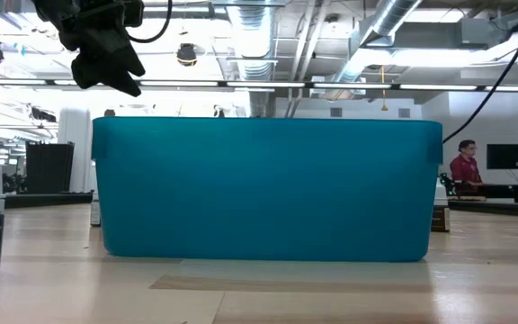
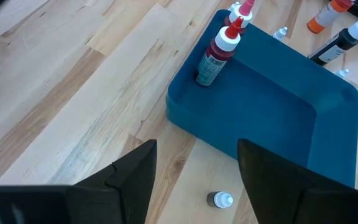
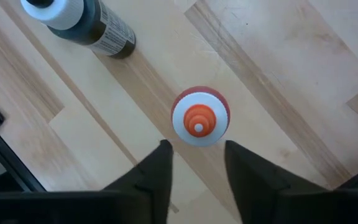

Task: Pick & Place food coloring
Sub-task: Put the big orange food coloring bottle into the blue container

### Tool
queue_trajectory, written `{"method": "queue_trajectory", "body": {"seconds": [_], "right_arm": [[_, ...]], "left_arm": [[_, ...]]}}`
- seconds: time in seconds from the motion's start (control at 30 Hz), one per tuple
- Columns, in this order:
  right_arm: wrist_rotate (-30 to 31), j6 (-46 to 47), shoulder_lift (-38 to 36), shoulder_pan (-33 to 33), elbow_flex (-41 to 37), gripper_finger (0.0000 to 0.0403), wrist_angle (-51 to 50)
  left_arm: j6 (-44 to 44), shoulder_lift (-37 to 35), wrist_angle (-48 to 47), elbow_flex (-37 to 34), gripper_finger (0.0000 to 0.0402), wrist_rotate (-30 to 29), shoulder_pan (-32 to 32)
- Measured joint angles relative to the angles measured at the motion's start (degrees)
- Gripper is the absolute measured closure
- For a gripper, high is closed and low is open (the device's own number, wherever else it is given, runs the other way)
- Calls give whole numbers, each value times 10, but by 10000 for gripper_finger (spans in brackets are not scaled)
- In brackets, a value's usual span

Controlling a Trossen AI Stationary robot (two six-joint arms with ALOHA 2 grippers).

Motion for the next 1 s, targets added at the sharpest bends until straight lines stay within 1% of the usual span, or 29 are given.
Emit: {"method": "queue_trajectory", "body": {"seconds": [0.1, 0.2, 0.27, 0.37, 0.53, 0.73, 0.87, 1.0], "right_arm": [[1, -1, 0, 0, 0, 212, 0], [4, -10, 0, -3, 0, 184, 0], [4, -15, 0, -9, 0, 174, 0], [4, -32, 0, -21, 0, 171, 0], [2, -67, 0, -39, 0, 180, 0], [-2, -70, 0, -40, 0, 200, 0], [-10, -70, 0, -41, 0, 229, 0], [-12, -70, 0, -41, 0, 268, 0]], "left_arm": [[0, 0, 0, 0, 188, 0, 0], [0, 0, 0, 0, 188, 0, 0], [0, 0, 0, 0, 188, 0, 0], [0, 0, 0, 0, 188, 0, 0], [0, 0, 0, 0, 188, 0, 0], [1, 0, 0, 0, 188, 0, 0], [9, 0, 0, 0, 188, 0, 0], [9, 0, 0, 0, 188, 0, 0]]}}
